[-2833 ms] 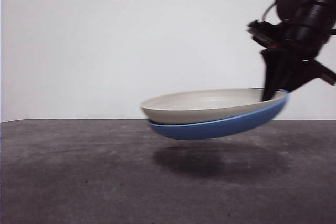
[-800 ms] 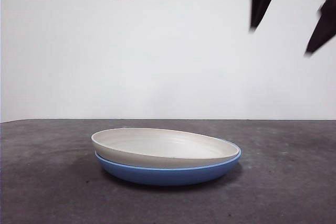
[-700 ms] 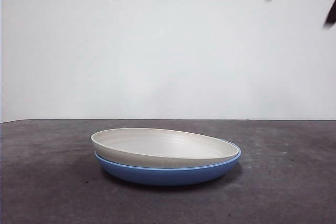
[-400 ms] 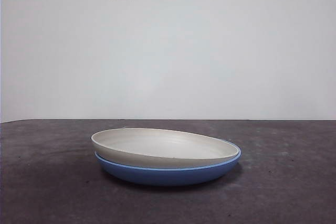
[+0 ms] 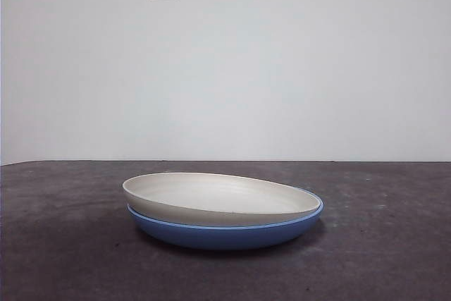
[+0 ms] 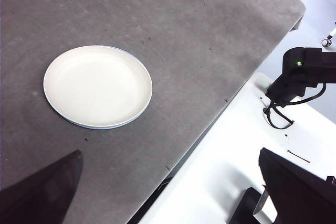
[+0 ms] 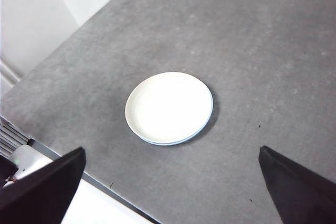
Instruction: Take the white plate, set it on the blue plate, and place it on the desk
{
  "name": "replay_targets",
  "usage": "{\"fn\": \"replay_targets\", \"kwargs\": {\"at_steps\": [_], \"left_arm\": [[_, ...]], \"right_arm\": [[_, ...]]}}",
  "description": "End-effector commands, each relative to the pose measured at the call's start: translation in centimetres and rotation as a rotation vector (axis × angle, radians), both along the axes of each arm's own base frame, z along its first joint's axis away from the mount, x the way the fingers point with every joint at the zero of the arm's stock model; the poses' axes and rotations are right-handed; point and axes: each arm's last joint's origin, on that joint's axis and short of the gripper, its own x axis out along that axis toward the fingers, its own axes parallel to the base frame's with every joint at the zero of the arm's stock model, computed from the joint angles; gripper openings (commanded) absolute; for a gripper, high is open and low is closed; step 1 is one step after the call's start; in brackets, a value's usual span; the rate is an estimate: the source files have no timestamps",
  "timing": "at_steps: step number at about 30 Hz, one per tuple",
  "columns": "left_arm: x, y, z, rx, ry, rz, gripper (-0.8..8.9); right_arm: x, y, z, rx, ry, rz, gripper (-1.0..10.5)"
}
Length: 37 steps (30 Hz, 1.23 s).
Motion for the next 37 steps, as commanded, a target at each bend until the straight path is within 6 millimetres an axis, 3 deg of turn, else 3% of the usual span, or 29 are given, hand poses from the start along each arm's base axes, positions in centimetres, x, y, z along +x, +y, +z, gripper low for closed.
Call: {"fn": "replay_targets", "kwargs": {"at_steps": [1, 5, 7, 8, 10, 11, 13, 31, 34, 37], "left_arm": [[0.0, 0.0, 0.2, -0.007, 0.004, -0.001, 6.26], [-0.1, 0.0, 0.2, -0.003, 0.013, 0.001, 6.21], [-0.1, 0.0, 0.2, -0.004, 0.014, 0.002, 5.81], [-0.1, 0.0, 0.2, -0.004, 0.014, 0.002, 5.00], [-0.1, 0.0, 0.2, -0.003, 0.010, 0.000, 1.67], [-0.1, 0.0, 0.2, -0.004, 0.008, 0.000, -0.06], [0.0, 0.0, 0.2, -0.007, 0.005, 0.000, 0.27], [0.2, 0.0, 0.1, -0.002, 0.013, 0.031, 0.28], [1.2, 0.1, -0.7, -0.014, 0.034, 0.109, 0.28], [2.4, 0.3, -3.0, -0.062, 0.023, 0.178, 0.28]], "right_arm": [[-0.5, -0.2, -0.3, -0.010, 0.062, 0.004, 6.2], [-0.5, -0.2, -0.3, -0.011, 0.062, 0.005, 5.9], [-0.5, -0.2, -0.3, -0.016, 0.059, 0.003, 4.8], [-0.5, -0.2, -0.3, -0.016, 0.059, 0.003, 3.6], [-0.5, -0.2, -0.3, -0.016, 0.059, 0.003, -0.1], [-0.5, -0.2, -0.3, -0.016, 0.059, 0.003, 0.2], [-0.5, -0.2, -0.3, -0.016, 0.059, 0.002, 0.2], [-0.5, -0.2, -0.3, -0.015, 0.060, 0.001, 0.2], [-0.5, -0.2, -0.3, -0.015, 0.060, 0.001, 0.2], [-0.5, -0.2, -0.3, -0.014, 0.059, 0.002, 0.2]]}}
